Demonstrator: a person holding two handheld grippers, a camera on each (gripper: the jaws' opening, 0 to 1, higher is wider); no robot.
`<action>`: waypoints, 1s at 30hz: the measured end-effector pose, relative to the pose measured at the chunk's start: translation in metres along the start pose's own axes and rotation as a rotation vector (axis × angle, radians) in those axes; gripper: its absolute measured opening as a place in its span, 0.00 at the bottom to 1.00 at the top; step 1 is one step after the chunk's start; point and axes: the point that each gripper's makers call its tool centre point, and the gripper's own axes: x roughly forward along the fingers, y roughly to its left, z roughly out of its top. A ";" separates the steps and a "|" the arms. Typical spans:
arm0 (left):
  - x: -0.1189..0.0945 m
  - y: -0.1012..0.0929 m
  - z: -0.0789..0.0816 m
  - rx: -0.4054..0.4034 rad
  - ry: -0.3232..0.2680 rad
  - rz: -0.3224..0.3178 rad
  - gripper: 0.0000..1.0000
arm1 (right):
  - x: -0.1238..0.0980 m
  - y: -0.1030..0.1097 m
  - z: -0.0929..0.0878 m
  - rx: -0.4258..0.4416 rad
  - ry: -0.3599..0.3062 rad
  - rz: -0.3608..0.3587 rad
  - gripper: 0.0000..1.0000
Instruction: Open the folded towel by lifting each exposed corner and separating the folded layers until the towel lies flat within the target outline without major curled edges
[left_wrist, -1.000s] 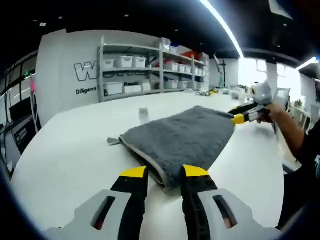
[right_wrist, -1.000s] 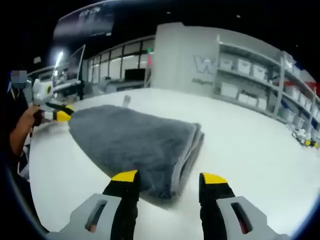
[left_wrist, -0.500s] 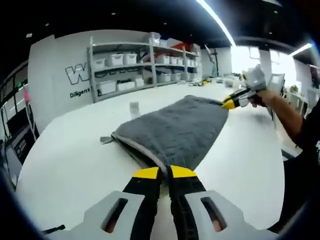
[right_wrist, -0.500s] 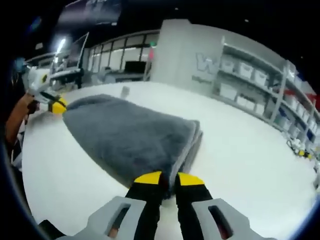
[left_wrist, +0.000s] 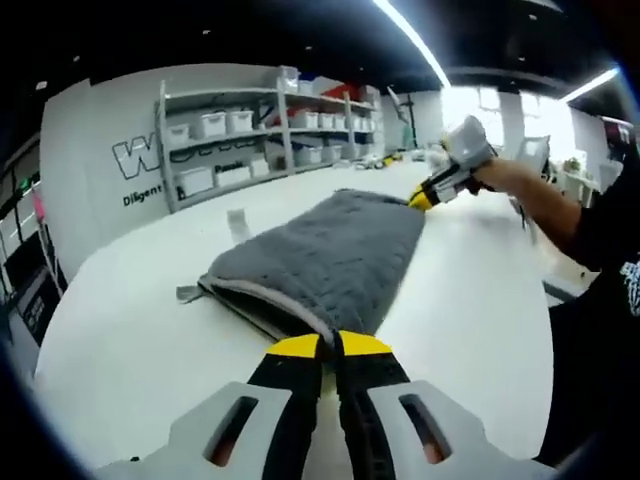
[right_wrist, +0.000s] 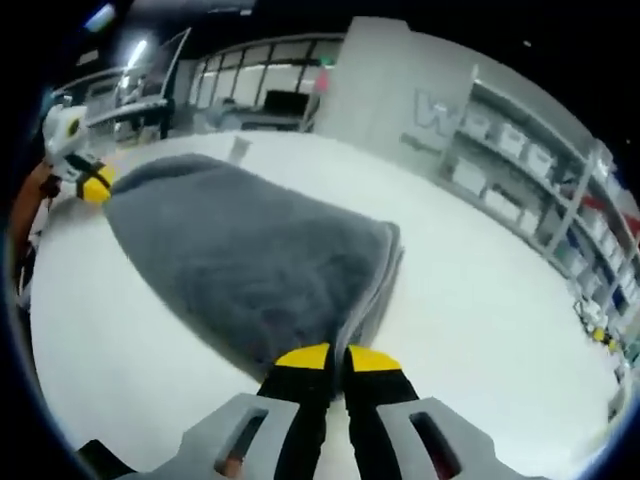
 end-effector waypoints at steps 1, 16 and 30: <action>0.000 -0.003 -0.001 0.003 0.006 -0.005 0.05 | 0.001 0.000 0.000 -0.027 0.018 0.007 0.00; 0.004 -0.039 0.004 0.022 0.033 -0.092 0.04 | 0.028 -0.018 0.007 -0.201 0.208 0.042 0.00; 0.015 -0.085 0.014 0.042 -0.005 -0.205 0.04 | 0.059 -0.037 0.020 -0.471 0.387 0.021 0.00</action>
